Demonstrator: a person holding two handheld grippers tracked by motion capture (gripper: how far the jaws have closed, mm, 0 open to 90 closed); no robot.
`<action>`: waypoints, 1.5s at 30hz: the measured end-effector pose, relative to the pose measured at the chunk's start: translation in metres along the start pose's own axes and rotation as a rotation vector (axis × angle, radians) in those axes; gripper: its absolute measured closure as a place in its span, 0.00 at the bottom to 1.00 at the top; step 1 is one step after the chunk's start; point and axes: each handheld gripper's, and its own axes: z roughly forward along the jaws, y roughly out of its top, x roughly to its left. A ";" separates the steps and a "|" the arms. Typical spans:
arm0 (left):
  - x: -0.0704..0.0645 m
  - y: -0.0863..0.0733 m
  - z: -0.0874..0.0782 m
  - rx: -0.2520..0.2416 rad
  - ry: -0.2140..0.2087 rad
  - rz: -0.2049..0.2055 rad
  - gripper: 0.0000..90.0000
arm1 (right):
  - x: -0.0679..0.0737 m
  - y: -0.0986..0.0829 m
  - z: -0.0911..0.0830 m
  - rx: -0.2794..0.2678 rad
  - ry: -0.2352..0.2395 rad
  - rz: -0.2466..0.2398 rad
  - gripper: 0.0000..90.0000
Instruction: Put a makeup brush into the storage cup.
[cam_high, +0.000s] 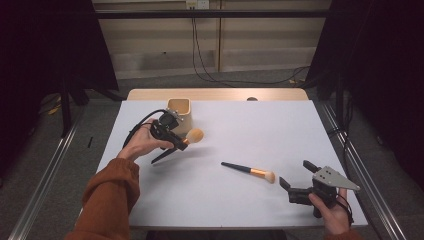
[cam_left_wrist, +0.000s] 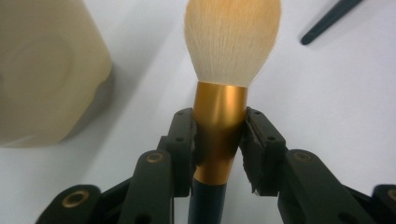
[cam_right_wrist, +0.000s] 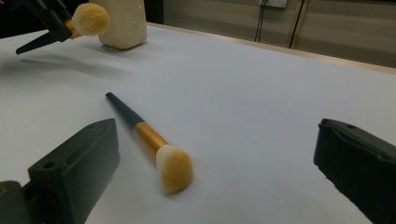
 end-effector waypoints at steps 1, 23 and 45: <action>-0.001 0.000 -0.001 -0.018 0.001 -0.014 0.74 | 0.000 0.000 0.000 0.000 0.001 0.002 0.00; -0.014 -0.011 -0.026 -0.318 0.011 -0.069 0.74 | 0.000 0.000 -0.001 -0.014 -0.008 0.007 0.00; -0.024 -0.032 -0.034 -0.575 0.103 -0.141 0.74 | 0.000 0.000 -0.001 -0.036 -0.014 0.035 0.00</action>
